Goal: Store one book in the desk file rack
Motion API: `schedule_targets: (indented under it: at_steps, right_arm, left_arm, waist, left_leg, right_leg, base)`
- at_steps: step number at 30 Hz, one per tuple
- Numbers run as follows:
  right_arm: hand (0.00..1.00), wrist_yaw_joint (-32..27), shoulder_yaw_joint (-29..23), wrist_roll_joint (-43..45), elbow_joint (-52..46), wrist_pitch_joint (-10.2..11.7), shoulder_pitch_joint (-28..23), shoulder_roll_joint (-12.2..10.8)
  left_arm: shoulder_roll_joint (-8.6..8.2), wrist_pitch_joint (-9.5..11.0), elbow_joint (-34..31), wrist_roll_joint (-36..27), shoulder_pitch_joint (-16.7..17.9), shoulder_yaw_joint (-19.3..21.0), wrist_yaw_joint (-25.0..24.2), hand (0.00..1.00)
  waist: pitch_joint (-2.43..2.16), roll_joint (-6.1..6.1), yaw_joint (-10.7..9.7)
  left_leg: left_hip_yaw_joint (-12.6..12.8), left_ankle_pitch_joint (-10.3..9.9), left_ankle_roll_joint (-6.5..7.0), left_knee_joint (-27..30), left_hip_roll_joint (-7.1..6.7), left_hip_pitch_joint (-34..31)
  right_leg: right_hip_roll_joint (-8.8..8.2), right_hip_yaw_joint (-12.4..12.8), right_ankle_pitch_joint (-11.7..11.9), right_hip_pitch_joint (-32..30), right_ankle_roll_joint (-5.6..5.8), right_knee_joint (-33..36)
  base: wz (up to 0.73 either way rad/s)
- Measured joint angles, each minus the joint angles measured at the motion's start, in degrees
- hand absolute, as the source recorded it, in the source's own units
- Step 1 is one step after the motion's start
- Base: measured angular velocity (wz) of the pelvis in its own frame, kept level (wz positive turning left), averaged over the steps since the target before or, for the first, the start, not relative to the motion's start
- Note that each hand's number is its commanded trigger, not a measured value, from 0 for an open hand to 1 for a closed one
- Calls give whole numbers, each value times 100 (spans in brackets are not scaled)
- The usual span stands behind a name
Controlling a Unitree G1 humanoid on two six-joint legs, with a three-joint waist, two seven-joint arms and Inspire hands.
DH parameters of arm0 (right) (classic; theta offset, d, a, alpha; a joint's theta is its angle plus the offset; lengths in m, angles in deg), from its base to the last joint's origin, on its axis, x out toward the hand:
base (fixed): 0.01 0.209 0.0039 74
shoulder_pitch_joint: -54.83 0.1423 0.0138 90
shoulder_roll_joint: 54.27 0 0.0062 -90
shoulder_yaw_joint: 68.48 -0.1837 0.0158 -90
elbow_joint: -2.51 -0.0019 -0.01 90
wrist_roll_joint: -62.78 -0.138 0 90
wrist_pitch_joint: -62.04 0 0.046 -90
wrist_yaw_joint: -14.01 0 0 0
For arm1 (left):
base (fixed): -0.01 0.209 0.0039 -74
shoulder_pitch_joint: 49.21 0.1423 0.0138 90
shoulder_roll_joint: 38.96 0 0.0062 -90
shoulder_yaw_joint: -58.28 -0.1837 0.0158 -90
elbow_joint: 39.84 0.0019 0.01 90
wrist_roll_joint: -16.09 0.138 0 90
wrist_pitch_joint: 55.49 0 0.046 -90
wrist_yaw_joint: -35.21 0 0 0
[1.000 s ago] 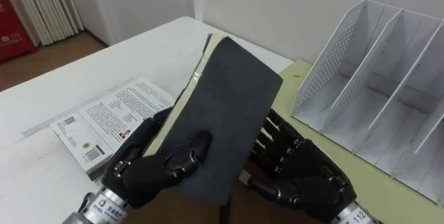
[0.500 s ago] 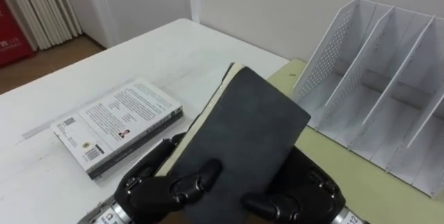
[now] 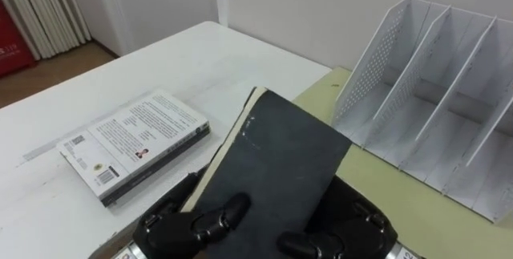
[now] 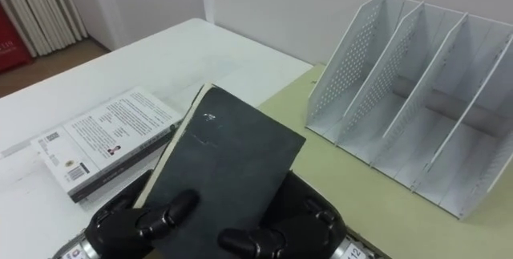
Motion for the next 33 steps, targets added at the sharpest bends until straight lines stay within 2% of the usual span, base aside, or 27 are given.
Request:
schedule_targets:
  at_steps: [3, 8, 16, 22, 25, 33]
  right_arm:
    - [0, -7, 14, -2, -21, -3, 0, 14]
    - [0, -69, 177, -205, -21, -49, 0, 223]
    - [0, -70, 189, -508, -23, -50, 1, 269]
    - [0, -70, 218, -877, -23, -61, 2, 315]
    - [0, -70, 215, -887, -23, -156, 1, 321]
    - [0, -70, 215, -984, -23, -177, 1, 337]
  left_arm:
    - [1, 0, 75, -44, -2, -1, -4, 100]
    - [5, -1, 283, -60, -12, -8, 1, 100]
    - [44, -4, 292, -60, -12, -14, 7, 100]
    - [86, -9, 323, -52, -12, -27, 0, 100]
    - [119, -30, 465, -53, -13, -25, 4, 100]
    - [130, -155, 467, -56, -13, -21, -4, 100]
  waist:
    - [7, 12, 1]
    - [24, 38, 4]
    - [23, 38, 8]
    - [3, 70, 2]
    - [-14, 104, 2]
    - [-12, 98, 21]
  left_leg:
    - [3, 0, 0, 0, 0, 4]
    - [5, 0, 0, 0, 0, 3]
    - [7, 0, 0, -4, 0, 2]
    - [11, 0, 0, -4, 0, 8]
    - [12, 0, 0, -6, 1, 25]
    - [26, 0, -1, 2, 1, 8]
  right_leg:
    - [0, 0, 0, 7, 0, -1]
    - [0, -1, -1, 6, -2, -8]
    - [1, -4, -4, 5, -6, -23]
    - [2, 2, -4, 8, -6, -2]
    - [4, 16, -4, 21, -6, 7]
    - [24, 92, -28, 11, -5, 17]
  base:
    - [0]
    - [0]
    - [0]
    - [0]
    - [0]
    - [-1]
